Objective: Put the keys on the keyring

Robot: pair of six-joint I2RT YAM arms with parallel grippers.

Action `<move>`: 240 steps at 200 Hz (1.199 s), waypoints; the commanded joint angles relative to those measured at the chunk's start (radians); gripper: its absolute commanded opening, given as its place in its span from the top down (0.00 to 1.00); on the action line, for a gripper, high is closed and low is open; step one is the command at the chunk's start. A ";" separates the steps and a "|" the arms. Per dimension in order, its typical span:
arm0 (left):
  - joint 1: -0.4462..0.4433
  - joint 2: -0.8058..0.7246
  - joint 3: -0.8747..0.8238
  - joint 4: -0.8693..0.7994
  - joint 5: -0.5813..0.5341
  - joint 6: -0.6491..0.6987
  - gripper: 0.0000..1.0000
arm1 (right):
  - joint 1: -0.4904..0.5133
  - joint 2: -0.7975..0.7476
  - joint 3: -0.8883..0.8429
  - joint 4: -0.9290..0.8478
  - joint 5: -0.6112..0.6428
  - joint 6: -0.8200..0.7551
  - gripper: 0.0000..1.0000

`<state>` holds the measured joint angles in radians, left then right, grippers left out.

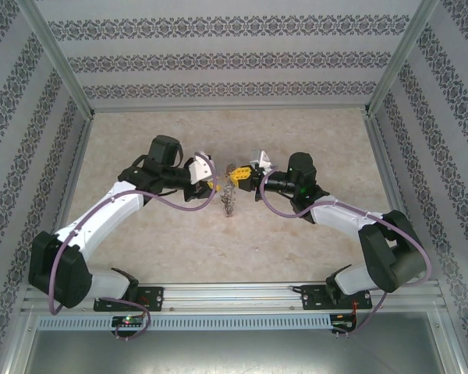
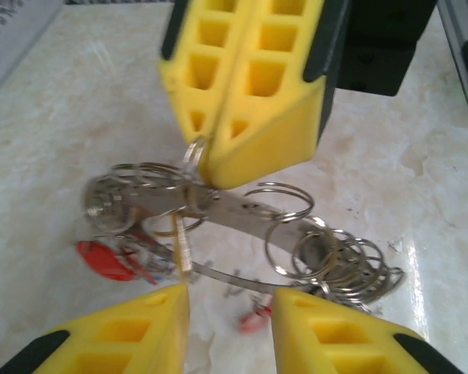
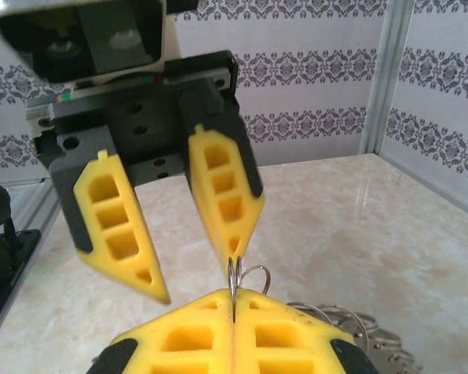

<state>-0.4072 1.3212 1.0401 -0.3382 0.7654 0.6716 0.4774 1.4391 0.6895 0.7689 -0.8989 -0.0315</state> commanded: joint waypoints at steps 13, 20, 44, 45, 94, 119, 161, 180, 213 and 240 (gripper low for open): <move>0.024 -0.090 -0.080 0.166 -0.012 -0.043 0.58 | -0.003 -0.006 0.017 0.031 -0.090 -0.016 1.00; 0.025 -0.091 -0.082 0.171 -0.013 -0.043 0.57 | -0.001 -0.003 0.019 0.027 -0.100 -0.021 1.00; 0.024 -0.046 -0.035 0.108 0.049 -0.016 0.55 | 0.012 -0.002 0.032 -0.007 -0.117 -0.061 1.00; 0.024 -0.044 -0.032 0.101 0.054 -0.013 0.54 | 0.012 -0.002 0.033 -0.008 -0.117 -0.062 1.00; 0.024 -0.005 0.034 -0.019 0.134 0.060 0.53 | 0.045 0.031 0.056 -0.010 -0.127 -0.082 1.00; 0.023 -0.005 0.031 -0.045 0.133 0.077 0.57 | 0.049 0.038 0.067 -0.004 -0.134 -0.076 1.00; 0.023 0.001 0.025 -0.082 0.156 0.085 0.61 | 0.046 0.034 0.080 -0.001 -0.151 -0.062 1.00; 0.023 0.010 0.022 -0.076 0.169 0.075 0.68 | 0.046 0.031 0.082 -0.002 -0.153 -0.058 1.00; 0.021 0.029 0.032 -0.087 0.179 0.083 0.79 | 0.045 0.027 0.084 -0.002 -0.154 -0.051 1.00; 0.022 0.025 0.023 -0.096 0.170 0.095 0.88 | 0.044 0.026 0.082 0.021 -0.143 -0.034 1.00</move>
<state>-0.3904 1.3449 1.0500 -0.3981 0.9020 0.7338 0.5152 1.4780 0.7376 0.7147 -1.0126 -0.0814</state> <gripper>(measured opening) 0.157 0.065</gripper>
